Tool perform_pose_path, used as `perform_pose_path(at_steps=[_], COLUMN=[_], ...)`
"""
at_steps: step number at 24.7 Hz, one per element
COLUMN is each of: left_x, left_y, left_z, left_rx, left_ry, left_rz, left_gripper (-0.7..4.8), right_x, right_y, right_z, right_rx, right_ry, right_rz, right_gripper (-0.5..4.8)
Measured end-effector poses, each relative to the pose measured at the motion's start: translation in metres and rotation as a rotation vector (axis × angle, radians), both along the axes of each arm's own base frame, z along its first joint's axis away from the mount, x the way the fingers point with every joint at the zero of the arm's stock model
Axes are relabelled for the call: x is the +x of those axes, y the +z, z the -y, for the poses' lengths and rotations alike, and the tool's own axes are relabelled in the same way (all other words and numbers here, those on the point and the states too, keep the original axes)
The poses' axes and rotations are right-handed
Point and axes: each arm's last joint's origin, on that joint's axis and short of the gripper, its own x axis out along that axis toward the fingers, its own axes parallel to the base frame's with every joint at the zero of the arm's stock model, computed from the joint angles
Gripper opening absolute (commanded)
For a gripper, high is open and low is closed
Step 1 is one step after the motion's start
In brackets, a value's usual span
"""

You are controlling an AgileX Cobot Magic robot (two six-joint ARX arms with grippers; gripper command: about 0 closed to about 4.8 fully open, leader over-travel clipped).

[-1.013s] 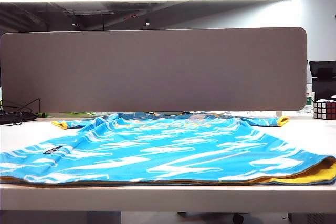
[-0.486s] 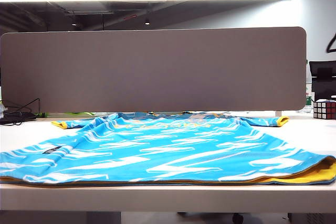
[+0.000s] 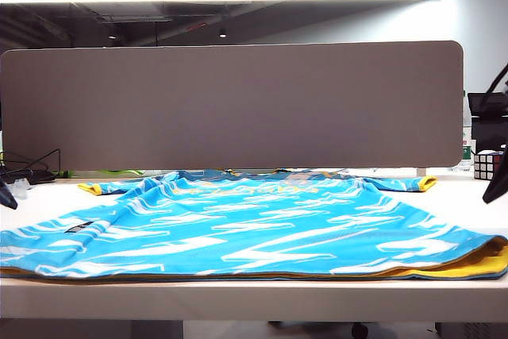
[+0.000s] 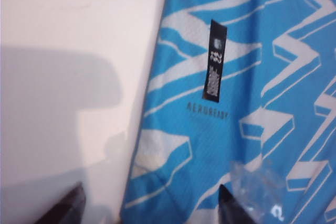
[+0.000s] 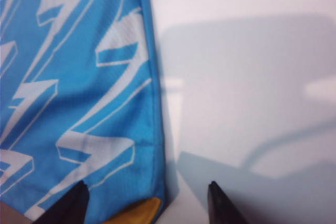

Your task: Fold the bottom side of the soccer jersey horizontally towards the center, about one-third of the way, then fold the sleeve back towards the center, creating a straight line along the edge of the the soccer jersey, and finally fold the bottom of the soccer jersey up towards the top, creating a neat rectangle.

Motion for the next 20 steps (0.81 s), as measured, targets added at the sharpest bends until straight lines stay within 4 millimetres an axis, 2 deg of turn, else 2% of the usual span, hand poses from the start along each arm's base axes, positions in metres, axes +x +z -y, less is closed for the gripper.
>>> perform_pose_path(at_steps=[8, 13, 20], left_x=[-0.002, 0.001, 0.015], left_y=[0.0, -0.001, -0.008], left_z=[0.002, 0.008, 0.025], left_rx=[0.082, 0.106, 0.105], left_ry=[-0.053, -0.073, -0.158], left_rz=[-0.014, -0.021, 0.031], left_gripper=[3.23, 3.23, 3.23], right_x=[0.004, 0.013, 0.023], right_y=[-0.012, -0.02, -0.03], right_z=[-0.005, -0.017, -0.041], right_rx=[0.031, 0.07, 0.111], right_ry=[0.031, 0.101, 0.203], right_rz=[-0.047, -0.045, -0.025], right_gripper=[3.08, 3.08, 3.07])
